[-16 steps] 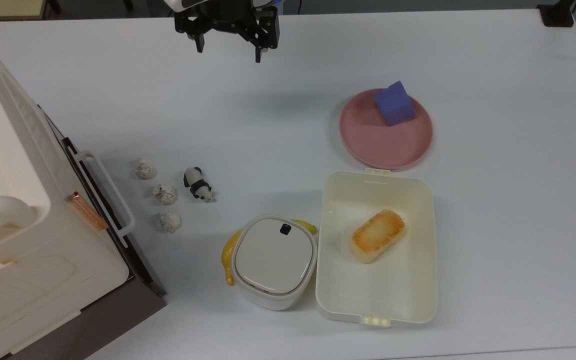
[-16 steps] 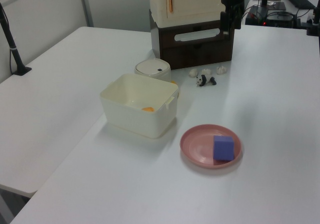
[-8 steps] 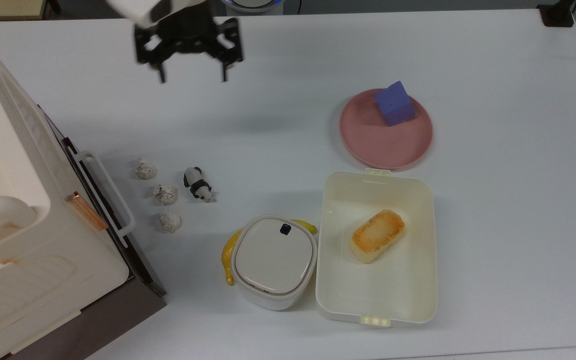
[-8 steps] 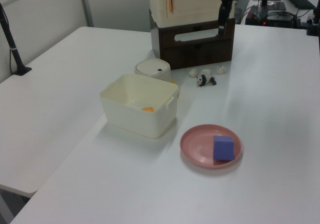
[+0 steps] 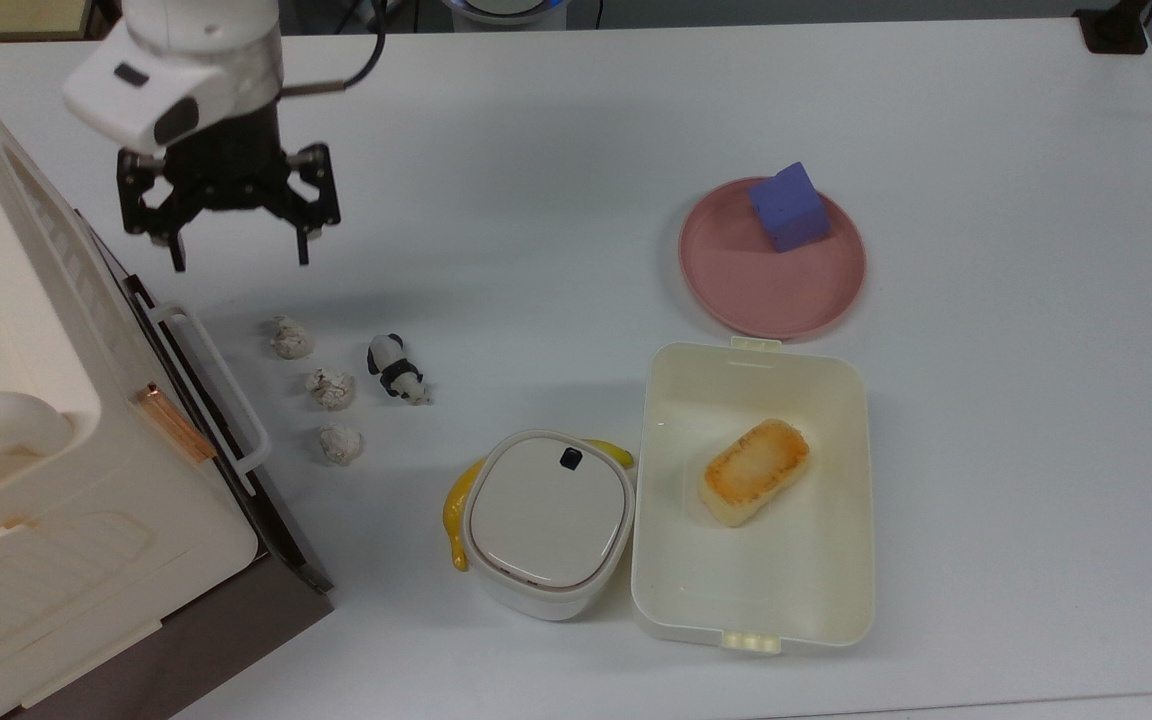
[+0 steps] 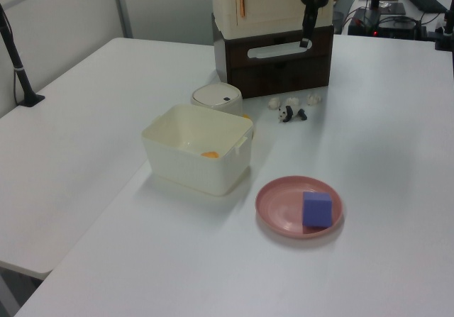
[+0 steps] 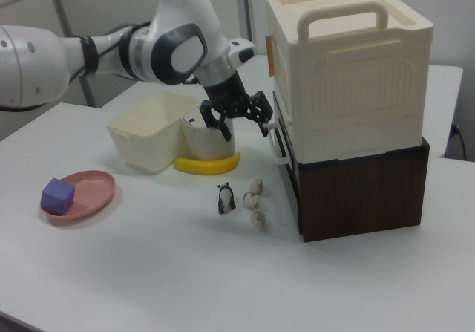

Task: Slide open the drawer
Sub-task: 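Lower the gripper and hook it onto the drawer handle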

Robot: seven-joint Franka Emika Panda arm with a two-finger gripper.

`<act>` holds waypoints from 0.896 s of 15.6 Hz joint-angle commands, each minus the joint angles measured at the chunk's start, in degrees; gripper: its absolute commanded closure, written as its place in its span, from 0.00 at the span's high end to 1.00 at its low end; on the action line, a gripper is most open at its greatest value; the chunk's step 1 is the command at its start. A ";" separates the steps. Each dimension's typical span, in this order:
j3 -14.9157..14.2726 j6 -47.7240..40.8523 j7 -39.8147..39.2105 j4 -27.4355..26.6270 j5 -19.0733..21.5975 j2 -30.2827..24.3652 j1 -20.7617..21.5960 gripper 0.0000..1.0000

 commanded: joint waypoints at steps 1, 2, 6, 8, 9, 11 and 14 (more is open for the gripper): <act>-1.13 3.65 -0.68 1.24 -0.32 3.29 0.85 0.93; -1.13 4.44 -0.67 1.24 -0.32 3.99 0.85 0.91; -1.21 8.31 -0.68 1.24 -0.40 6.72 0.85 0.83; -1.74 9.46 -0.67 1.32 -0.41 7.60 0.85 0.82; -2.00 9.81 -0.76 1.24 -0.49 7.61 0.94 0.80; -2.35 10.16 -1.20 1.32 -0.67 7.61 0.94 0.73; -2.97 10.16 -4.62 1.24 -2.16 7.87 0.94 0.58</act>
